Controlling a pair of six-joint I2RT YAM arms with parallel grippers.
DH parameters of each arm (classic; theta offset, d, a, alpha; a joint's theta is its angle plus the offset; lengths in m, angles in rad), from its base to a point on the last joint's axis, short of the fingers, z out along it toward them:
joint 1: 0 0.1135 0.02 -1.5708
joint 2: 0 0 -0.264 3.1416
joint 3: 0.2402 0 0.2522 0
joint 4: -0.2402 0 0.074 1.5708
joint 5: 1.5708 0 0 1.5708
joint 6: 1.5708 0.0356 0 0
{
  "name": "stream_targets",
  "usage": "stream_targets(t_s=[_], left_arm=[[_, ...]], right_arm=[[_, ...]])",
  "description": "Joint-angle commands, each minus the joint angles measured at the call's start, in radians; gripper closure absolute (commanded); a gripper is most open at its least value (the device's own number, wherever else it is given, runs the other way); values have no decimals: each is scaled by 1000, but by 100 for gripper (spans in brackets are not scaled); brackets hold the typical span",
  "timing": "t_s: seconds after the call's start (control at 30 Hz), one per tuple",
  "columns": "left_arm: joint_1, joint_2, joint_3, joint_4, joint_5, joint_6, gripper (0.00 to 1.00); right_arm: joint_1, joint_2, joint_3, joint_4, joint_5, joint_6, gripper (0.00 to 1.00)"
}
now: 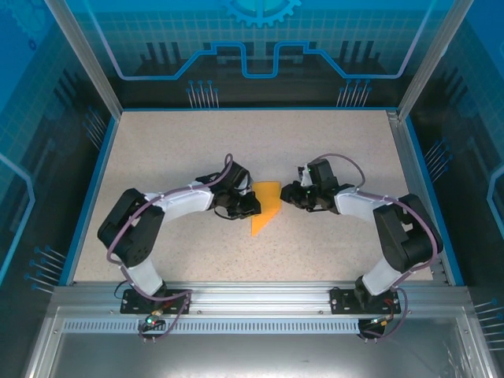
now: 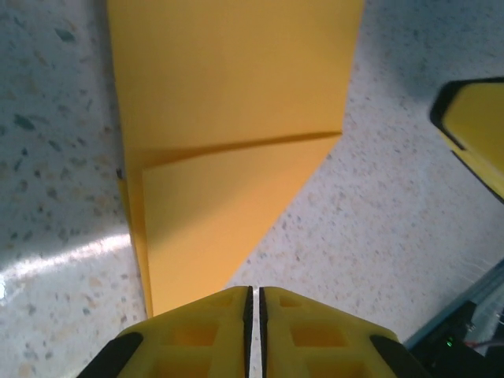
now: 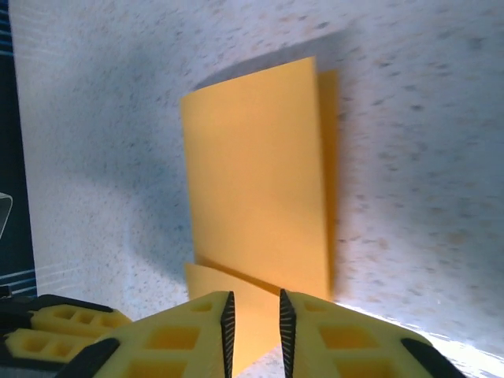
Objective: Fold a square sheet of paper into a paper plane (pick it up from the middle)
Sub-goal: Third fold the triangle at the center of the table, then fourth fold the wing at the center of the table.
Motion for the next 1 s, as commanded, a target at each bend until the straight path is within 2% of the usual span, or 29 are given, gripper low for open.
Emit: stream_targets(t_s=[0.0,0.2,0.97], left_arm=[[6,51,51,-34,-46,36,86],[16,113,105,-66,-82,64,87],[43,167,73,-62,-92,71,88]], right_arm=[[-6,4,-17,-61,-12,-26,69],[-5,68,-6,-24,-67,-10,64],[19,168,27,60,-120,47,63]])
